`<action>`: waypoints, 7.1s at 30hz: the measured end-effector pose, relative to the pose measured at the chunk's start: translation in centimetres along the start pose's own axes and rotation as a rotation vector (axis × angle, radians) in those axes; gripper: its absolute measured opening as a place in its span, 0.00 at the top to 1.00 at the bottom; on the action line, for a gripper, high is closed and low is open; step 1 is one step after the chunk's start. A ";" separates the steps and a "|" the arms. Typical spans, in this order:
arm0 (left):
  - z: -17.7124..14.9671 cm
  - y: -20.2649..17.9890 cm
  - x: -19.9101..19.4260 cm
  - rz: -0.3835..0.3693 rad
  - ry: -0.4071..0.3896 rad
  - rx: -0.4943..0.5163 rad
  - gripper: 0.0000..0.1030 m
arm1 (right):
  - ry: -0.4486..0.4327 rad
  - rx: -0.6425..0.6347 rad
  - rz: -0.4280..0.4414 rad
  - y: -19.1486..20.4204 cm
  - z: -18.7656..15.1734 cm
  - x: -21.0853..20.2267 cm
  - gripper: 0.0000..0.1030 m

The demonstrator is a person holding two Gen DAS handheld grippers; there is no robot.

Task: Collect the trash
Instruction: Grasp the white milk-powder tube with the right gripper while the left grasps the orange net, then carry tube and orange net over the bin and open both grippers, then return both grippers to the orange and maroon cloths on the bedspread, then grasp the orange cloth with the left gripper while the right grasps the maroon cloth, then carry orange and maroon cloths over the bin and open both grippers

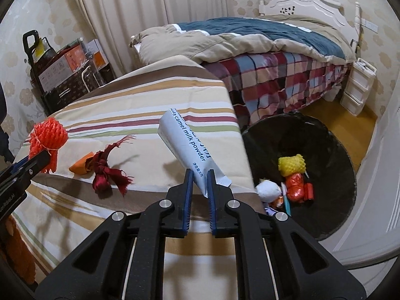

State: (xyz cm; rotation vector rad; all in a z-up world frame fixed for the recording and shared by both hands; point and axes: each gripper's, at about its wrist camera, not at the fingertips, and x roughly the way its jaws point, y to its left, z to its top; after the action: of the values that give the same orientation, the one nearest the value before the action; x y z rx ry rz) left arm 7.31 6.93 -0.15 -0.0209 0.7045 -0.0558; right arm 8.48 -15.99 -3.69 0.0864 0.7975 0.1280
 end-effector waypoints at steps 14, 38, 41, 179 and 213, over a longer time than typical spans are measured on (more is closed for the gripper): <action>0.5 -2.7 -0.3 -0.045 -0.021 0.031 0.58 | -0.045 0.035 -0.026 -2.2 0.1 -1.9 0.89; 2.5 -15.6 2.9 -0.212 -0.036 0.194 0.58 | -0.118 0.133 -0.214 -11.0 1.0 -3.4 0.89; 2.6 -17.1 3.9 -0.224 -0.030 0.209 0.58 | -0.119 0.149 -0.224 -12.3 1.1 -3.0 0.89; -1.9 -0.7 6.1 0.071 0.163 0.046 0.45 | 0.078 -0.087 0.008 4.3 -0.7 4.1 0.77; -2.5 -3.2 2.0 0.021 0.085 0.053 0.45 | -0.010 -0.044 0.024 2.8 -2.3 -1.8 0.84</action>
State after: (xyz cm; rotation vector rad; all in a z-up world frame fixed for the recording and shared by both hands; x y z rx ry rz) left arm 7.10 3.58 -3.24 0.0398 0.7880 -0.0556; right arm 5.33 -13.42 -3.69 0.0555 0.7834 0.1676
